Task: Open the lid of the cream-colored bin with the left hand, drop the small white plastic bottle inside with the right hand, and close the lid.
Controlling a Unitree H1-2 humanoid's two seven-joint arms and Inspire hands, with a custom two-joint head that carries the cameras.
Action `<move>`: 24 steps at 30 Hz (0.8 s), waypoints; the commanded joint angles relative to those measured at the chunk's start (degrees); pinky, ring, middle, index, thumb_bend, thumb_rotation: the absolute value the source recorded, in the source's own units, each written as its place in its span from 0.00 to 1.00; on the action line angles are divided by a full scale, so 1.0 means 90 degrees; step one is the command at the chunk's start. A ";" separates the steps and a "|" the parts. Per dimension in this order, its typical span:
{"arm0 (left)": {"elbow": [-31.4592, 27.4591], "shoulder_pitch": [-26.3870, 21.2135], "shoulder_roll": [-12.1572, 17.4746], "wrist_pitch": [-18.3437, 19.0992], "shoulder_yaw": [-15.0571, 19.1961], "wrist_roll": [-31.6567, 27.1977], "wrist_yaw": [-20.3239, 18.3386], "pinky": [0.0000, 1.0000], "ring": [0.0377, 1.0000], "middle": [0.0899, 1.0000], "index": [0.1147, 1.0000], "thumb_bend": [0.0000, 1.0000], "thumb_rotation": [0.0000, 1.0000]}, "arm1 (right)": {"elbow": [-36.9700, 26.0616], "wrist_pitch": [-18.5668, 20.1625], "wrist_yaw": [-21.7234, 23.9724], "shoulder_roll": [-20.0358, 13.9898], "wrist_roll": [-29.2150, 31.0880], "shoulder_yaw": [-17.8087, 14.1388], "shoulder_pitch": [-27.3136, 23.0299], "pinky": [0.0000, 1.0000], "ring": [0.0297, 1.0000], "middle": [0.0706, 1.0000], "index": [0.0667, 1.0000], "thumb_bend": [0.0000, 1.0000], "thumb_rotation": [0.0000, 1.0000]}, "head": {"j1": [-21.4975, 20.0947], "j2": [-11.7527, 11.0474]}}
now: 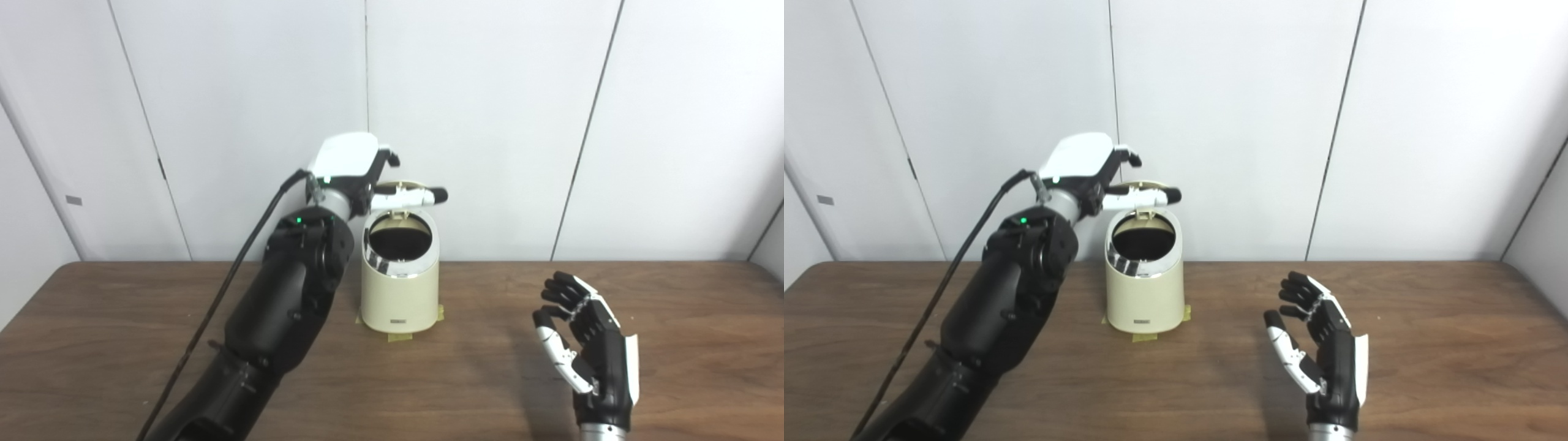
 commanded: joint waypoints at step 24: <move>-0.1013 -0.0086 0.0235 -0.0192 -0.0496 0.0487 -0.0230 1.00 0.98 0.87 0.84 0.99 1.00 | -0.0165 -0.0112 -0.0014 0.0094 -0.0011 -0.0024 -0.0255 0.62 0.69 0.69 0.69 0.26 0.29 | -0.0029 0.0051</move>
